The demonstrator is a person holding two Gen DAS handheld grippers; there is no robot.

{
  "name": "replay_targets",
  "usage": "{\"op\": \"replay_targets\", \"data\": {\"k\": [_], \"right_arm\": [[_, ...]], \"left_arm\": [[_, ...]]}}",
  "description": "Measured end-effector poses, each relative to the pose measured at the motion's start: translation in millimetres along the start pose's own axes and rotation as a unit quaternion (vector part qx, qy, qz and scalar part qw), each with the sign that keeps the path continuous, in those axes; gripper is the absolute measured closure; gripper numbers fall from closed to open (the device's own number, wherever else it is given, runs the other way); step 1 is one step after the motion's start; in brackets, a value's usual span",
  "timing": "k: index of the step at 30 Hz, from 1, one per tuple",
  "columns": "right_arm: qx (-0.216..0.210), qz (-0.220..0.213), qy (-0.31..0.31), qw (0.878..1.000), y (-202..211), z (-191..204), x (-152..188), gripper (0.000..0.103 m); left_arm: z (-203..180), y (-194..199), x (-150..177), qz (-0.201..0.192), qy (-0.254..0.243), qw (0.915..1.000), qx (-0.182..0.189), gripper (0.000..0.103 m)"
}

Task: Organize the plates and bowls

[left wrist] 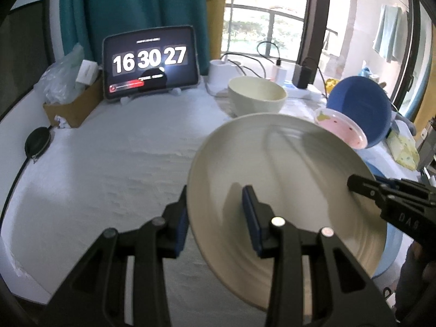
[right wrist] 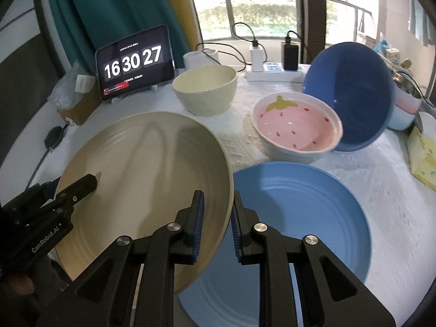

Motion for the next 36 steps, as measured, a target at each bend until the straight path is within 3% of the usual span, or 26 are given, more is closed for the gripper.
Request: {"op": "replay_targets", "data": {"k": [29, 36], "right_arm": [[0.023, -0.035, -0.066, 0.997, 55.0, -74.3, 36.0, 0.082], [0.029, -0.035, -0.076, 0.996, 59.9, -88.9, 42.4, 0.082]], "left_arm": [[-86.0, 15.7, 11.5, 0.004, -0.067, 0.9969, 0.042, 0.064], [-104.0, 10.1, 19.2, 0.023, -0.076, 0.996, 0.042, 0.063]]}}
Point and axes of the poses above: each gripper's, at about its wrist camera, not at the fingertips, and y roughly against the way its jaws point, z to its left, x to its underside, the point moved 1 cm from there along -y, roughly the way its jaws point, and after that the axes turned 11 degrees about -x, right-handed, at the moved point
